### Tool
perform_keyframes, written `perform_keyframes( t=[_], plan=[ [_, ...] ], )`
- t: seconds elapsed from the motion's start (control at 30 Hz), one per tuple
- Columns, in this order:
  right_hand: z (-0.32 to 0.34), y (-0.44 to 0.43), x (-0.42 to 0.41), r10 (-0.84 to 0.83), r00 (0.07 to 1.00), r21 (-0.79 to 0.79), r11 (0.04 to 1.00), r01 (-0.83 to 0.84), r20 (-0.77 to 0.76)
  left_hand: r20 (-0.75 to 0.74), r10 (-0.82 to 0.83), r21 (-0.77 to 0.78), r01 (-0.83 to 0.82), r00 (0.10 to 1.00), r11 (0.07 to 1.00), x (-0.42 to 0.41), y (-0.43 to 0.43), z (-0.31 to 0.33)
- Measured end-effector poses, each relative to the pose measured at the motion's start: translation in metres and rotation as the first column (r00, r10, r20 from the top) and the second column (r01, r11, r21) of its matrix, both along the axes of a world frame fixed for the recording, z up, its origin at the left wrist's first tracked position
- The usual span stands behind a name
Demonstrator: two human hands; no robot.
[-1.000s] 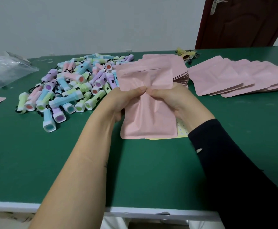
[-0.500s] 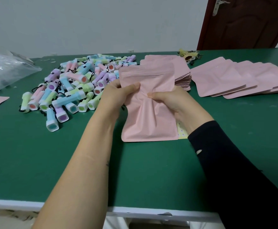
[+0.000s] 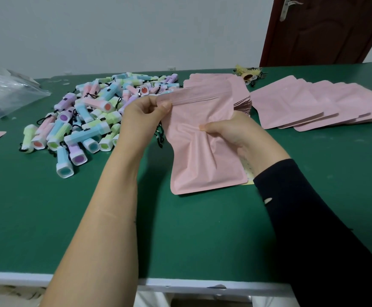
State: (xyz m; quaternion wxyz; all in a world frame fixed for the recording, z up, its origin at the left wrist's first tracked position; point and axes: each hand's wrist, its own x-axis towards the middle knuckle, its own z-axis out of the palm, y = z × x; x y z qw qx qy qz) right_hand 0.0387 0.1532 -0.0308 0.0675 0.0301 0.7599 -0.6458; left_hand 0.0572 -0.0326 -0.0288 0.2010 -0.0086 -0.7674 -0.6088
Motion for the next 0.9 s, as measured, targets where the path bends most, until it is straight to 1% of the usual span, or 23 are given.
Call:
perform_keyframes(
  t=[0.17, 0.3, 0.4, 0.57, 0.67, 0.9],
  plan=[
    [0.004, 0.005, 0.003, 0.067, 0.997, 0.066, 0.996, -0.065, -0.025, 0.018, -0.034, -0.041, 0.035, 0.999, 0.999, 0.001, -0.005, 0.003],
    [0.003, 0.005, 0.005, 0.103, 0.994, 0.092, 0.991, -0.100, -0.026, 0.084, -0.056, -0.169, 0.069, 0.995, 0.983, 0.000, -0.010, 0.001],
    [0.003, 0.006, 0.004, 0.108, 0.994, 0.106, 0.989, -0.106, -0.016, 0.117, -0.053, -0.198, 0.076, 0.992, 0.977, -0.001, -0.009, 0.000],
    [0.003, 0.005, 0.006, 0.111, 0.994, 0.128, 0.985, -0.111, 0.006, 0.086, -0.062, -0.266, 0.083, 0.994, 0.960, 0.002, -0.003, 0.001],
    [0.002, 0.004, 0.007, 0.139, 0.990, 0.142, 0.980, -0.140, 0.019, 0.104, -0.078, -0.255, 0.103, 0.992, 0.962, 0.002, 0.001, 0.002],
    [-0.003, 0.001, 0.007, 0.162, 0.987, 0.109, 0.981, -0.163, 0.017, 0.132, -0.031, -0.249, 0.064, 0.991, 0.967, 0.002, 0.007, -0.001]
  ],
)
